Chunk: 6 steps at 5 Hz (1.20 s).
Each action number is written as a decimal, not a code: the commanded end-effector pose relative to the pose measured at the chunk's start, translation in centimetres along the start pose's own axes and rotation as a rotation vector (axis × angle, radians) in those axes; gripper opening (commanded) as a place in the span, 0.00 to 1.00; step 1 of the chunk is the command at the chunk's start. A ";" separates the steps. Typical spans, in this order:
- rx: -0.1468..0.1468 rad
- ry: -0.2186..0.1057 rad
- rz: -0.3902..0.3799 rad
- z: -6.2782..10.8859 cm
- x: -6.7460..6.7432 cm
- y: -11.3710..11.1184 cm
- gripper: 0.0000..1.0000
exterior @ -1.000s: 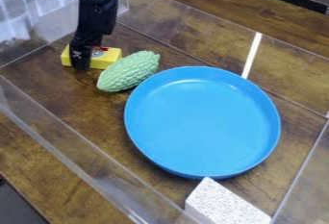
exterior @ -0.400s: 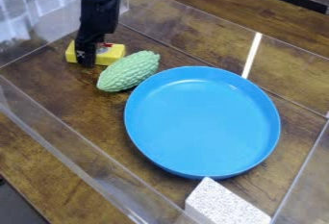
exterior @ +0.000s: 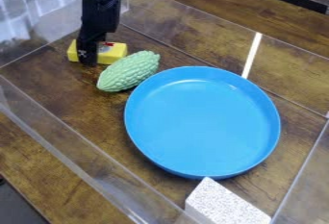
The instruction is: Put the yellow block in the blue tray
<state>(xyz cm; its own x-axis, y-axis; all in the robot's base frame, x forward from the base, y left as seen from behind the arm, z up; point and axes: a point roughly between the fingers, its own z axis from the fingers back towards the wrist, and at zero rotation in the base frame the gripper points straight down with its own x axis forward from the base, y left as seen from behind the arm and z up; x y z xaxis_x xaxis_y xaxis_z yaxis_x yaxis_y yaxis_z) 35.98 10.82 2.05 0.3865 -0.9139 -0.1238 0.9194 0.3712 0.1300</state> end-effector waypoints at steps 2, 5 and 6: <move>0.059 -0.024 -0.015 1.1 1.1 1.0 0.00; 0.070 -0.036 -0.018 1.2 1.5 1.2 0.00; 0.075 -0.040 -0.020 1.3 1.6 1.3 0.00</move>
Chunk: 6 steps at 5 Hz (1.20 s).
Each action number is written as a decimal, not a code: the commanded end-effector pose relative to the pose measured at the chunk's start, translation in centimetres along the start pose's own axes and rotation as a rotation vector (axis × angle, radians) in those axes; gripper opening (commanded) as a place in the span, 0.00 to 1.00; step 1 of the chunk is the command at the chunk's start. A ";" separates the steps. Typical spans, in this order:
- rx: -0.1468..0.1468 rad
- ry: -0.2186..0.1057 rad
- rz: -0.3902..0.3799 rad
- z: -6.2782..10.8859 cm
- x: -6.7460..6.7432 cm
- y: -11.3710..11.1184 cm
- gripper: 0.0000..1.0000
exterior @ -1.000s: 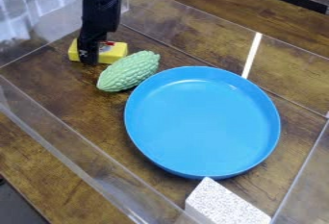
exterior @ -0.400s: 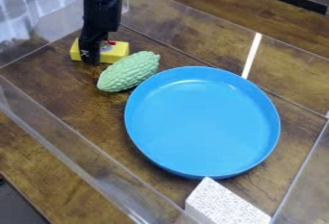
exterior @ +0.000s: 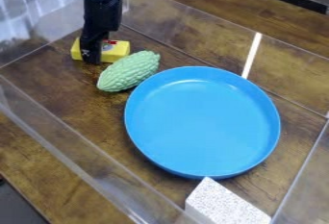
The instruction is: Put the yellow block in the blue tray
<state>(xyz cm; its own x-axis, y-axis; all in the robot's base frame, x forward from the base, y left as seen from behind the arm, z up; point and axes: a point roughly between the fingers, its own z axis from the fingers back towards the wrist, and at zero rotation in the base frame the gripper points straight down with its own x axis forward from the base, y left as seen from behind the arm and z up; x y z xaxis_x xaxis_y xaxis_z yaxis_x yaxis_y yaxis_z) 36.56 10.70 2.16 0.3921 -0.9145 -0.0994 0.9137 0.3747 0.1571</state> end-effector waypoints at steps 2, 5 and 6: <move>0.056 -0.025 -0.028 1.2 1.7 1.0 0.00; 0.080 -0.043 -0.025 0.4 2.2 1.9 1.00; 0.086 -0.050 -0.026 0.0 2.3 2.1 1.00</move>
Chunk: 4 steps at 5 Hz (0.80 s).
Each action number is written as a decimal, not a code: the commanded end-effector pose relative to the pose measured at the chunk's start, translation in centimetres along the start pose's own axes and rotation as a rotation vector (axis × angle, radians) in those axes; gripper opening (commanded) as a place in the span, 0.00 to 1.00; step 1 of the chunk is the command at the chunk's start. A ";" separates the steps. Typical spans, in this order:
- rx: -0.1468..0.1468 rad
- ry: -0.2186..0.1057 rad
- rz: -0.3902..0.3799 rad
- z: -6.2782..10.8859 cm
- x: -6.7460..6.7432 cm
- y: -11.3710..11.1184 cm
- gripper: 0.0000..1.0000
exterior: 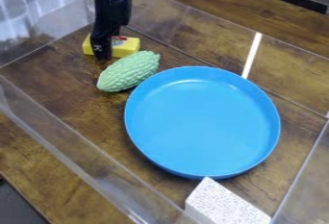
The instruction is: Put the yellow block in the blue tray
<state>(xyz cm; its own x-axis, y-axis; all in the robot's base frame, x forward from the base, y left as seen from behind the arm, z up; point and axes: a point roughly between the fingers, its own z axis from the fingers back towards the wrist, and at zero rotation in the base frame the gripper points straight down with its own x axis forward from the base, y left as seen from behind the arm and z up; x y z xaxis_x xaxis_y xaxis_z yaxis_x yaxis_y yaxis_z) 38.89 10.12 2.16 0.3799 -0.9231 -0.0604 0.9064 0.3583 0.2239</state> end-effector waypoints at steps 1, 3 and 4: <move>0.022 -0.015 -0.022 -0.2 1.0 0.5 1.00; 0.028 -0.028 -0.042 -0.8 1.2 1.1 1.00; 0.034 -0.027 -0.035 -0.9 1.3 1.3 0.00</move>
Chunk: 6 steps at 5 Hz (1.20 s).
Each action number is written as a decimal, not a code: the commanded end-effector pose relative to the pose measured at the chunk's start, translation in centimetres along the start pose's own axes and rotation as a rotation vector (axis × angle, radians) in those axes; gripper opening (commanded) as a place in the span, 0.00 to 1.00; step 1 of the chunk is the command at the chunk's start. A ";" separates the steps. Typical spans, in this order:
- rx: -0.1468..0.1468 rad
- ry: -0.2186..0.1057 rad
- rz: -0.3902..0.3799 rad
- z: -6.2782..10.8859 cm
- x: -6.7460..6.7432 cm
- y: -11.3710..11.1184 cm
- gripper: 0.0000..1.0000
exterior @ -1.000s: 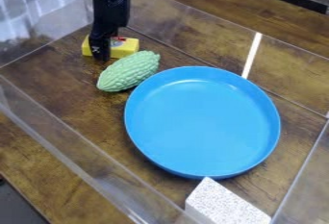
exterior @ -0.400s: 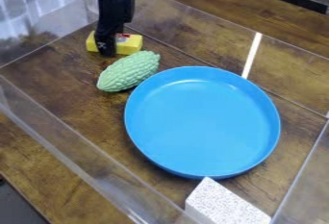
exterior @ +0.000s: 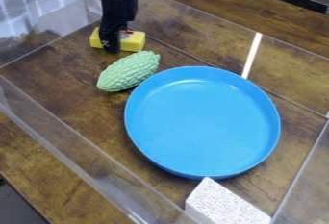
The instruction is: Put the yellow block in the blue tray
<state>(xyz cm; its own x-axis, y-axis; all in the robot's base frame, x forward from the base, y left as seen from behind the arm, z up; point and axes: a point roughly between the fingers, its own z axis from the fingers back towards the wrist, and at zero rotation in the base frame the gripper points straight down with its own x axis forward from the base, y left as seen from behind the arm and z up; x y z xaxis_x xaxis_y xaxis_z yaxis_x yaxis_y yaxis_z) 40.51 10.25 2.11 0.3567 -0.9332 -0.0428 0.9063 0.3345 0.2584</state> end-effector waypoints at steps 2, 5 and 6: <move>0.009 0.000 0.006 -0.1 1.5 -0.1 0.00; 0.023 0.012 0.041 1.2 2.6 -0.1 0.00; 0.027 0.018 0.053 1.9 3.1 -0.1 0.00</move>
<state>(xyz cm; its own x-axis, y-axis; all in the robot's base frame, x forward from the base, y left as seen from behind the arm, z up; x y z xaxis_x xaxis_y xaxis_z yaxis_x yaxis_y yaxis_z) 40.47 8.47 2.36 0.4293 -0.9014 -0.0566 0.8781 0.4020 0.2596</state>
